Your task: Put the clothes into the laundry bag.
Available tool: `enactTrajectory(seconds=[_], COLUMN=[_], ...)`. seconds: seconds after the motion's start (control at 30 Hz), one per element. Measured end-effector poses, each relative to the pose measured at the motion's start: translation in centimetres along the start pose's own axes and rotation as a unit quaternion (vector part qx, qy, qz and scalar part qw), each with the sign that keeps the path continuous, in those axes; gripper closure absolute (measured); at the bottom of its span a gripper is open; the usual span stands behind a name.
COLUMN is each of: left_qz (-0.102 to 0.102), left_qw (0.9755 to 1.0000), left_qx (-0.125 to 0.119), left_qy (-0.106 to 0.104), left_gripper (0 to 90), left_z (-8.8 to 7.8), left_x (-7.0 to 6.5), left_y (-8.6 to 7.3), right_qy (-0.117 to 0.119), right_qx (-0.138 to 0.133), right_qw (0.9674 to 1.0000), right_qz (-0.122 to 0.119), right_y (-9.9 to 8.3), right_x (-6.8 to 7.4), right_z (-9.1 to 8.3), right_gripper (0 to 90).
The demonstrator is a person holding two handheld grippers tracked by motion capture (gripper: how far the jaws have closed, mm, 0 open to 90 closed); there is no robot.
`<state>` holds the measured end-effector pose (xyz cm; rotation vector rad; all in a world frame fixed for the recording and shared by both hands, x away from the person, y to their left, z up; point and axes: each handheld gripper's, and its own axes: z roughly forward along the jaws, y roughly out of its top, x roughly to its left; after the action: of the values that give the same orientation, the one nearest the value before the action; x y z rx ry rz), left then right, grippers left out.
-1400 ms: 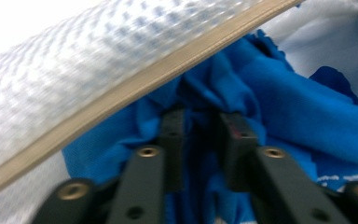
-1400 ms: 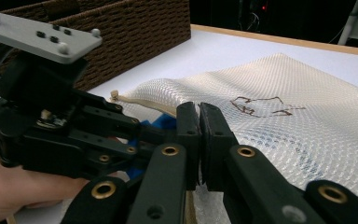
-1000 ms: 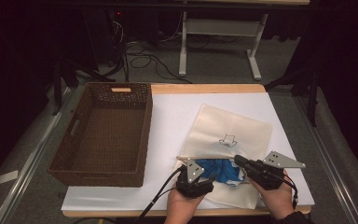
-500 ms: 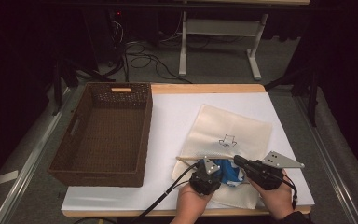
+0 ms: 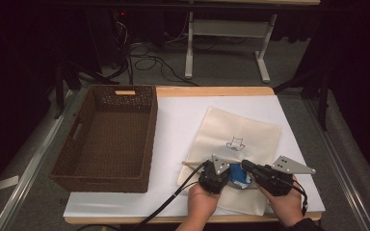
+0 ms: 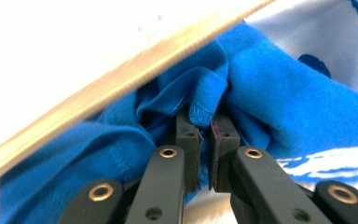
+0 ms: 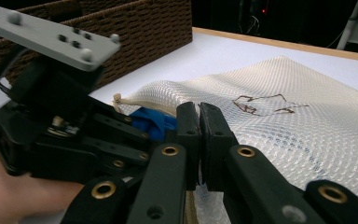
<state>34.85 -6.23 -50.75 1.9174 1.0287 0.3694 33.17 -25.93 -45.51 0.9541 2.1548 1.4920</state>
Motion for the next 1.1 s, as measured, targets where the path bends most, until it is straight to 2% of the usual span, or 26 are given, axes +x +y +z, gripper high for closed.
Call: enactTrajectory(seconds=[0.13, 0.2, 0.27, 0.37, 0.53, 0.77, 0.9, 1.0, 1.1], left_qz=[0.010, 0.014, 0.010, 0.009, 0.004, -0.002, 0.004, -0.004, -0.002], left_qw=[0.9999, 0.9999, 0.9999, 0.9999, 0.9996, 0.9993, 0.9992, 0.9991, 0.9991], left_qx=[-0.009, -0.006, -0.003, -0.007, -0.016, -0.018, -0.023, -0.025, -0.028], left_qy=[-0.001, -0.002, -0.003, -0.008, -0.022, -0.033, -0.033, -0.035, -0.033], left_gripper=[83.9, 80.6, 72.2, 52.6, 41.2, 37.2, 35.9, 36.6, 36.6], left_z=[1.3, 1.8, 1.7, 1.1, -0.8, -2.2, -2.9, -3.4, -3.7], left_x=[-1.1, -1.3, -1.3, -1.1, -0.7, -0.6, -0.6, -0.4, -0.3], left_y=[0.9, 0.9, 0.7, 0.4, 0.0, -0.1, -0.3, -0.5, -0.9], right_qy=[-0.002, -0.001, 0.000, 0.001, -0.001, -0.001, -0.002, -0.001, -0.001], right_qx=[0.000, 0.000, 0.000, -0.001, -0.002, -0.001, -0.002, -0.002, -0.001], right_qw=[1.0000, 1.0000, 1.0000, 1.0000, 1.0000, 1.0000, 1.0000, 1.0000, 1.0000], right_qz=[0.009, 0.007, 0.005, 0.008, 0.005, 0.006, 0.005, 0.005, 0.005], right_y=[0.0, -0.1, -0.1, -0.1, 0.0, 0.0, 0.0, 0.0, 0.0], right_x=[-0.2, -0.3, -0.4, -0.4, -0.4, -0.3, -0.3, -0.3, -0.3], right_z=[-0.1, 0.0, 0.0, -0.2, -0.2, -0.2, -0.2, -0.2, -0.2], right_gripper=[88.7, 88.7, 88.7, 88.7, 88.7, 88.7, 88.7, 88.7, 88.7])
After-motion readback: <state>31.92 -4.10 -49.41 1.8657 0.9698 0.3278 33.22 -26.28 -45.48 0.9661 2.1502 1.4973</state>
